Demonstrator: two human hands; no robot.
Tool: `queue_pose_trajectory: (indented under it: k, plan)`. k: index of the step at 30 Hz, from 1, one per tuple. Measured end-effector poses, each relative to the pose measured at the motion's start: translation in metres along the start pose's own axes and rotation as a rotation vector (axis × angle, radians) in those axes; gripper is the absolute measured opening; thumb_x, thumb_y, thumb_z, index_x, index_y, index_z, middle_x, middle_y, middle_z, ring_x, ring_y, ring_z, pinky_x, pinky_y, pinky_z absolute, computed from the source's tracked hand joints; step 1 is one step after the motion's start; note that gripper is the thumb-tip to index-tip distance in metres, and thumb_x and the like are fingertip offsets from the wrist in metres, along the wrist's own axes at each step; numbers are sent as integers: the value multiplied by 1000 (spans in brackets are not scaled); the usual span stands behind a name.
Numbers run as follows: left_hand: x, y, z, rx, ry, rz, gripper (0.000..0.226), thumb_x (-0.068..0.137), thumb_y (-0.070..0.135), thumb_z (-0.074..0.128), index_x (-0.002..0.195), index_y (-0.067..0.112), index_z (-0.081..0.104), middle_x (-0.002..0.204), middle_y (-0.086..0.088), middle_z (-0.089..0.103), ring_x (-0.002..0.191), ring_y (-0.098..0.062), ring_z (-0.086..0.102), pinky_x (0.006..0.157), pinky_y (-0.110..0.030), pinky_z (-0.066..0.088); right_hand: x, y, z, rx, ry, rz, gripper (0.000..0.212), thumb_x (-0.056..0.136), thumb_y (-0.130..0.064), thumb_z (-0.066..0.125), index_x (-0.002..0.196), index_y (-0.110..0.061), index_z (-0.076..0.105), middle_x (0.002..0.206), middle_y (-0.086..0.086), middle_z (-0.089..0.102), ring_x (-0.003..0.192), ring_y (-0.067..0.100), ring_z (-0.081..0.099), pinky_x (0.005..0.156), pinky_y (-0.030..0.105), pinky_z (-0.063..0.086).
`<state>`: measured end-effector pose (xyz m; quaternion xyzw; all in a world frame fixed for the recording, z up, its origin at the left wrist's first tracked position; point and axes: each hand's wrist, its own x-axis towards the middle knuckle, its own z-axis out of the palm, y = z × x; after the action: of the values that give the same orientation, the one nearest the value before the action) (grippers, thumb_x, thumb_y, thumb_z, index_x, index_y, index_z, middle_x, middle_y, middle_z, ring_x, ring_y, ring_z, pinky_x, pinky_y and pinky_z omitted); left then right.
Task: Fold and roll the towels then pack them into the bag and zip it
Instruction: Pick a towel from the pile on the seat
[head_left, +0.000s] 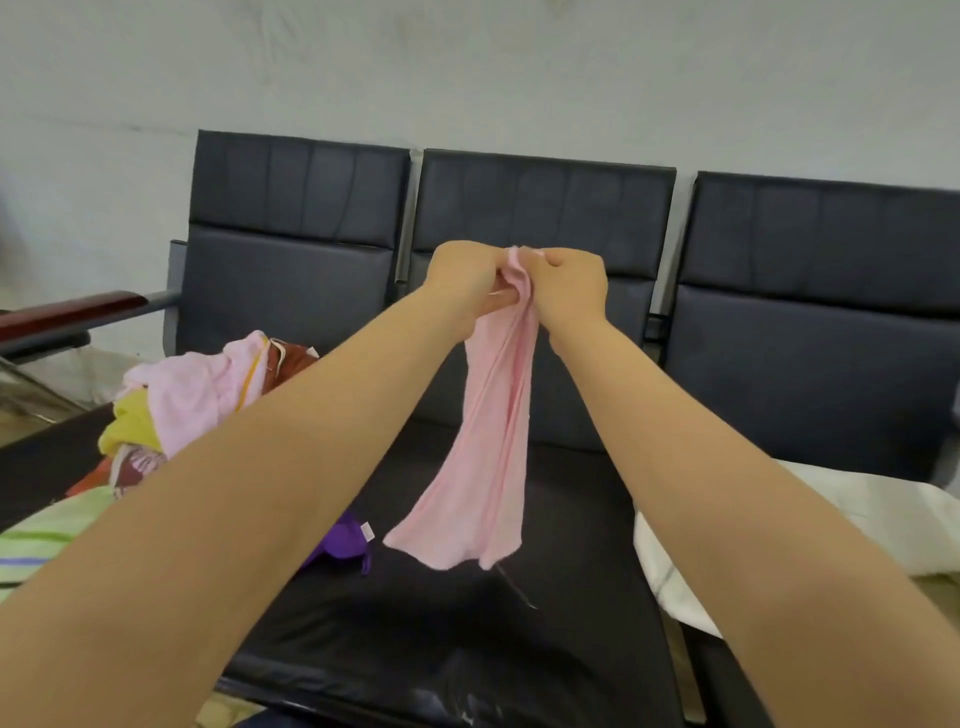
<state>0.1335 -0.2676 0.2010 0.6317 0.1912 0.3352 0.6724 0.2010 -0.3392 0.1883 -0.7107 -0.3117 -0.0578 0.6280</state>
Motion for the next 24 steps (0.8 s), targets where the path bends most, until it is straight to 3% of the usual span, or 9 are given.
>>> queue_pose_trajectory:
  k: [4,7,10,12,13,15,18,21,24]
  plan:
    - [-13,10,-11,343,-117,229,42,89,-9,44,116,15,67,121,-2,65,110,-13,59,93,-30,50,1,-11,-14,102,-79,6,42,87,-39,66,86,3,71,91,23,68,79,30,65,84,49,53]
    - [-18,9,-20,509,-151,414,45,88,-6,44,118,20,66,122,2,63,114,-10,55,101,-29,44,3,-13,-27,144,-146,-62,24,84,-25,71,95,-4,74,96,18,71,92,29,70,84,51,56]
    - [-9,4,-32,629,90,634,37,86,17,60,122,24,58,125,6,53,113,-9,51,104,-36,43,10,-16,-41,154,-182,-91,21,90,-4,59,97,-15,75,101,7,73,98,23,69,89,44,56]
    - [1,-3,-43,950,161,612,68,81,40,68,140,26,39,144,3,39,131,-18,38,109,-46,32,10,-19,-50,97,-241,-133,28,92,0,53,93,-19,73,105,5,71,101,21,67,91,42,55]
    - [4,-8,-49,1067,101,516,75,81,47,67,145,25,33,147,2,38,133,-20,37,109,-48,31,10,-21,-54,64,-275,-155,29,92,0,52,91,-21,73,106,4,71,103,21,66,92,41,55]
    - [6,-15,-58,1035,-84,344,58,86,44,62,137,22,45,133,1,53,119,-19,51,99,-39,42,8,-23,-62,4,-323,-187,32,92,0,50,88,-23,72,104,1,70,102,20,66,91,39,55]
    - [6,-27,-65,923,-111,378,16,93,26,54,104,18,61,98,4,61,95,-17,59,81,-30,49,6,-26,-75,-185,-329,-253,31,93,-3,48,89,-23,72,98,-5,68,96,14,64,83,28,54]
    - [4,-27,-60,978,-72,462,14,98,22,44,103,15,56,92,5,55,86,-12,52,65,-19,38,11,-22,-84,-530,-300,-333,28,94,-6,45,103,-14,71,102,-3,65,95,15,59,77,24,44]
    - [5,-22,-57,994,-43,593,19,98,24,48,104,11,60,95,1,58,86,-14,53,70,-22,37,19,-16,-92,-845,-211,-370,23,93,-11,49,104,-13,69,101,2,66,90,20,57,74,29,43]
